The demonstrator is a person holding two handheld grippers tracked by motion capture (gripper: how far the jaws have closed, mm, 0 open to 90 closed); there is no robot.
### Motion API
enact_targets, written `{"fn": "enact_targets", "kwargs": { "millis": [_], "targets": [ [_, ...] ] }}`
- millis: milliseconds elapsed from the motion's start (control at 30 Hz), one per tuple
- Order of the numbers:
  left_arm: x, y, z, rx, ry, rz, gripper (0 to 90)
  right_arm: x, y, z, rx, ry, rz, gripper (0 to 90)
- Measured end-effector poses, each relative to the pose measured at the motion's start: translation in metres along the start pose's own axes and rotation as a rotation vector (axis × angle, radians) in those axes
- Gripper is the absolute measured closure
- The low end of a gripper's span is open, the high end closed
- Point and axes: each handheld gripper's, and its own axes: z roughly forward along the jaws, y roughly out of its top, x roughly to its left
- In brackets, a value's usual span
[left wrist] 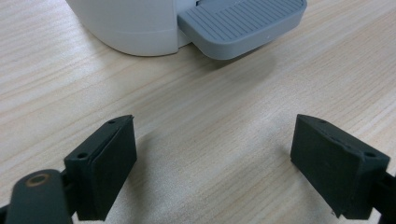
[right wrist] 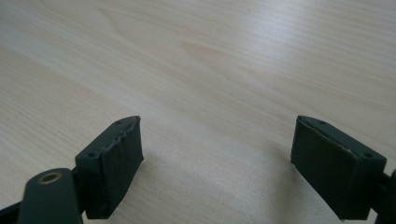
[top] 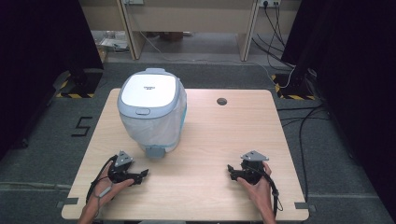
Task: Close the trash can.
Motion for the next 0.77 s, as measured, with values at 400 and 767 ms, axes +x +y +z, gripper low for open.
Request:
{"fn": "enact_targets", "kwargs": {
  "millis": [400, 767],
  "targets": [
    [0.0001, 0.0000, 0.0000, 0.000, 0.000, 0.001, 13.3, 0.0007, -0.0013, 0.0012, 0.036, 0.002, 0.004, 14.6],
    [0.0001, 0.0000, 0.0000, 0.000, 0.000, 0.001, 13.2, 0.0006, -0.0018, 0.0006, 0.037, 0.005, 0.002, 14.3]
  ]
}}
